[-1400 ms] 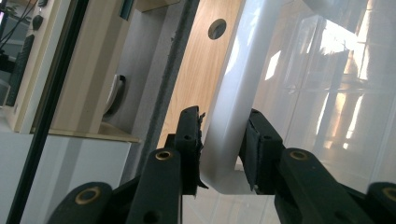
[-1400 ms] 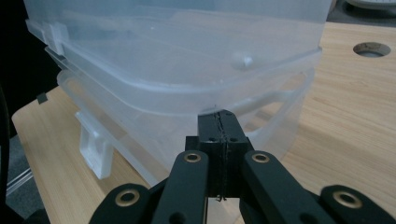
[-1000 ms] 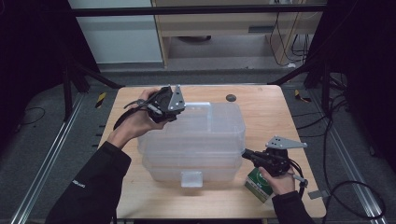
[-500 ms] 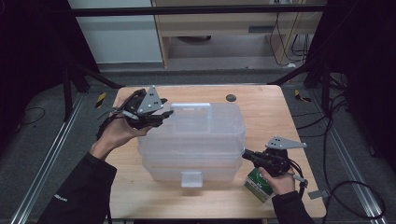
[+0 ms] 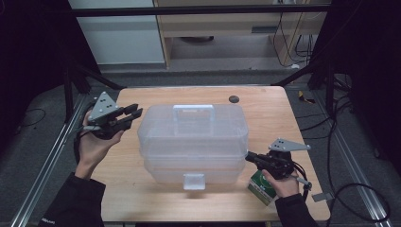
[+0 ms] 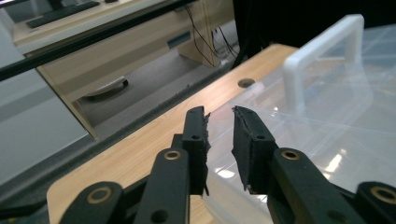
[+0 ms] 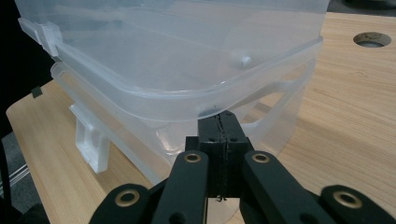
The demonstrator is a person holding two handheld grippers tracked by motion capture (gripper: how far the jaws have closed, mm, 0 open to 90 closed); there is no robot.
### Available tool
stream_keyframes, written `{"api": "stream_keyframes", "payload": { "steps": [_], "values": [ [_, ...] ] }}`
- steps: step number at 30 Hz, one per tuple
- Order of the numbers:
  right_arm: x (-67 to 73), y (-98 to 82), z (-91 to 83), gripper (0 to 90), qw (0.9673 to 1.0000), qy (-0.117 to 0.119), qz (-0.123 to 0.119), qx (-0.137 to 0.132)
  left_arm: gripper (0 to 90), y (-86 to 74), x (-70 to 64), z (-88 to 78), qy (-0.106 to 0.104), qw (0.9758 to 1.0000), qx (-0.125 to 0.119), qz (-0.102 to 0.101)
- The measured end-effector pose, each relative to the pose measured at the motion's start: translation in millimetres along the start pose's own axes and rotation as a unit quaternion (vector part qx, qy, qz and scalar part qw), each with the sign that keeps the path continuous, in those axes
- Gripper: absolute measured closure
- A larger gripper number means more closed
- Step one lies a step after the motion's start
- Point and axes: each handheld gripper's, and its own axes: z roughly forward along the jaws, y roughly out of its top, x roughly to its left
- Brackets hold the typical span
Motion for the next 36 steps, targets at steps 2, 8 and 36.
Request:
{"api": "stream_keyframes", "payload": {
  "steps": [2, 8, 36],
  "values": [
    [-0.1, -0.1, 0.1, 90.0, 1.0000, 0.000, 0.001, 0.000, 77.6, -12.2, 7.3, -7.7, 0.008, 0.9995, -0.020, -0.024],
    [0.1, 0.0, 0.1, 90.0, 1.0000, -0.001, -0.001, 0.001, 83.7, -38.4, 12.0, -16.9, 0.029, 0.9970, -0.027, -0.066],
    [-0.2, -2.3, 0.8, 89.9, 1.0000, 0.001, -0.001, 0.008, 89.6, -138.7, -29.9, -4.5, -0.060, 0.9926, 0.025, -0.102]
  ]
}}
